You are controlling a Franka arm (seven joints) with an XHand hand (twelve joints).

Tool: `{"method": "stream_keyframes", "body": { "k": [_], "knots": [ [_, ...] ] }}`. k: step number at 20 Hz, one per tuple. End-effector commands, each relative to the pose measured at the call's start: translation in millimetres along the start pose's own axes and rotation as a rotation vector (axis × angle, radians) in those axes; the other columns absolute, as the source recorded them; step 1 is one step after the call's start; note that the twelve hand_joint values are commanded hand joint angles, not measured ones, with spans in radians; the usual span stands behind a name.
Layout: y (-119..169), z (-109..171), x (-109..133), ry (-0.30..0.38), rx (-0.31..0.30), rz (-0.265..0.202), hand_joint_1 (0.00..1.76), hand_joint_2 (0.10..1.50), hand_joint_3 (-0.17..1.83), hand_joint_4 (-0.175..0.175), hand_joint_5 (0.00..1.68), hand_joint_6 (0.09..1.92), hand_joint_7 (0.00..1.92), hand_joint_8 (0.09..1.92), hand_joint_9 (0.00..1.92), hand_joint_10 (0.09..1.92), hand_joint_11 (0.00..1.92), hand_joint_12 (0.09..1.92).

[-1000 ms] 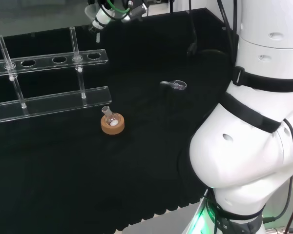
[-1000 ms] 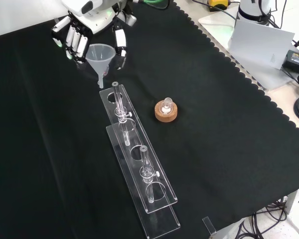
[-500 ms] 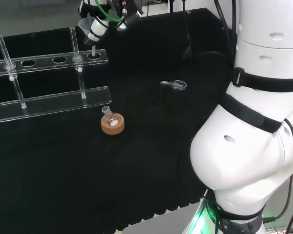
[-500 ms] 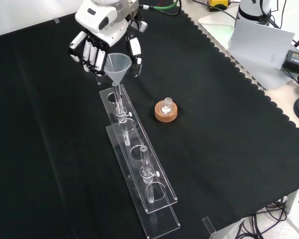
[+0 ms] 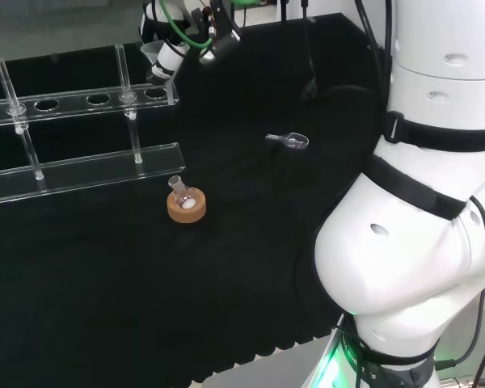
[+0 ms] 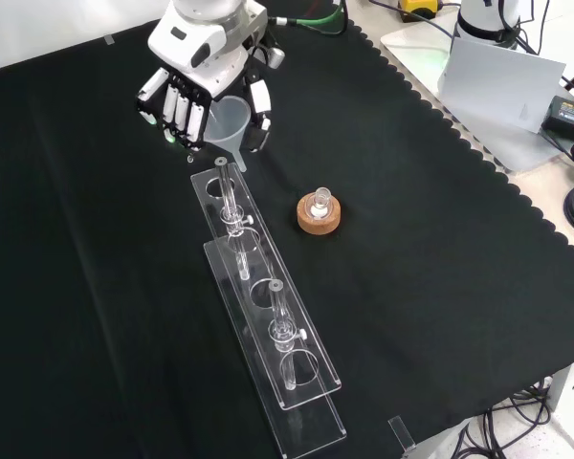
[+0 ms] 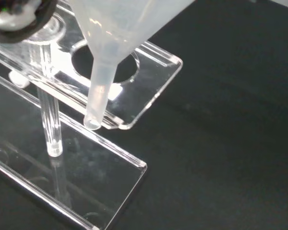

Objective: Put the funnel back on the funnel stand.

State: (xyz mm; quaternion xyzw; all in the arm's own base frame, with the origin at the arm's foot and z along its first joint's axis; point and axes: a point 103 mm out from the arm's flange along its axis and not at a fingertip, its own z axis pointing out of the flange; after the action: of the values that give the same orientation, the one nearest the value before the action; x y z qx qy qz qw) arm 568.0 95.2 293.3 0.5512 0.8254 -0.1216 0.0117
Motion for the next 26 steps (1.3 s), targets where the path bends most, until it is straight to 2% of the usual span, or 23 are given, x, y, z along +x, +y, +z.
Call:
{"method": "stream_keyframes", "body": {
  "k": [1, 8, 16, 22, 26],
  "knots": [
    [4, -10, -9, -0.010, -0.026, 0.017, 0.86, 0.55, 0.59, 0.175, 1.08, 0.57, 1.30, 0.44, 0.89, 0.34, 0.00, 1.58],
    [11, -21, -17, -0.012, -0.056, 0.030, 0.87, 0.54, 0.59, 0.175, 1.10, 0.57, 1.31, 0.44, 0.90, 0.34, 0.00, 1.58],
    [21, -13, -15, 0.004, -0.057, 0.024, 0.87, 0.54, 0.60, 0.175, 1.10, 0.56, 1.32, 0.44, 0.91, 0.33, 0.00, 1.58],
    [30, -17, -20, 0.023, -0.110, 0.042, 0.87, 0.54, 0.60, 0.175, 1.11, 0.56, 1.32, 0.44, 0.91, 0.33, 0.00, 1.58],
    [35, -21, -24, 0.031, -0.118, 0.047, 0.87, 0.54, 0.60, 0.175, 1.11, 0.56, 1.32, 0.43, 0.91, 0.33, 0.00, 1.58]
  ]
}}
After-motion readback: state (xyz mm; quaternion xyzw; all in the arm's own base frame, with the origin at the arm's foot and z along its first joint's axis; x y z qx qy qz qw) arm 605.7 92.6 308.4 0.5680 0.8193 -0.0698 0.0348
